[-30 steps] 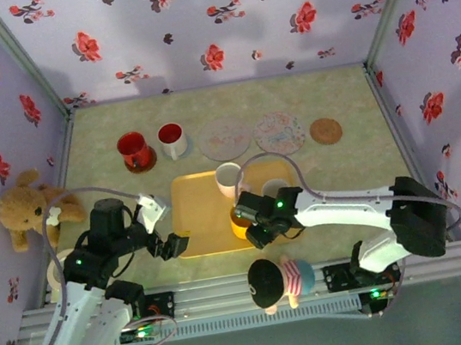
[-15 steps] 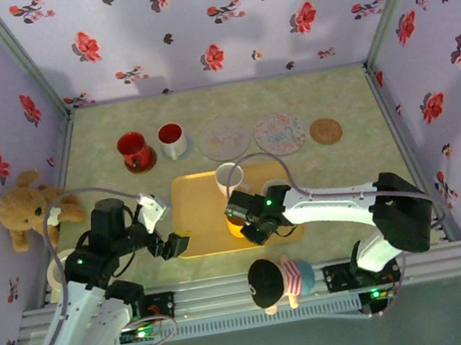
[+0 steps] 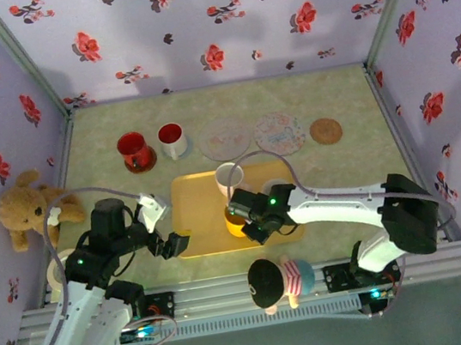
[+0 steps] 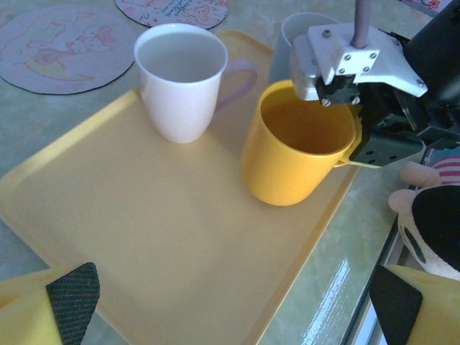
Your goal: Place the cup by the coaster
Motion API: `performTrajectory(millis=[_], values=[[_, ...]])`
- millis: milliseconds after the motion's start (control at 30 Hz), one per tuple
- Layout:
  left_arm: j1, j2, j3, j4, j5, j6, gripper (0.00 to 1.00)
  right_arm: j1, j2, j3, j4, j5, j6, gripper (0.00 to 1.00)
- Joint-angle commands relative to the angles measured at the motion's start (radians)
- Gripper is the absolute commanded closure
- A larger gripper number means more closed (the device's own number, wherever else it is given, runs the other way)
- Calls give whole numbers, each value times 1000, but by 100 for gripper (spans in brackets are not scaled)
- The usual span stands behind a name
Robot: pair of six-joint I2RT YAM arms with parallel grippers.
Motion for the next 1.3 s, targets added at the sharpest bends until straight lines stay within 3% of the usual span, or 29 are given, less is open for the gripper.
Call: performTrajectory(millis=[0,433,833,1267], values=[[-7,-11,4,32,13,-12,0,10,-51,58,3,2,-37,100],[-7,5,90,101,15,-81,0,-13,-50,283,-55,-46,-114,100],[6,80,132,210,-13,-66,0,-185,11,509,-93,-30,-156,100],[67,273,110,449,19,-73,0,-367,279,774,-226,9,-173,100]])
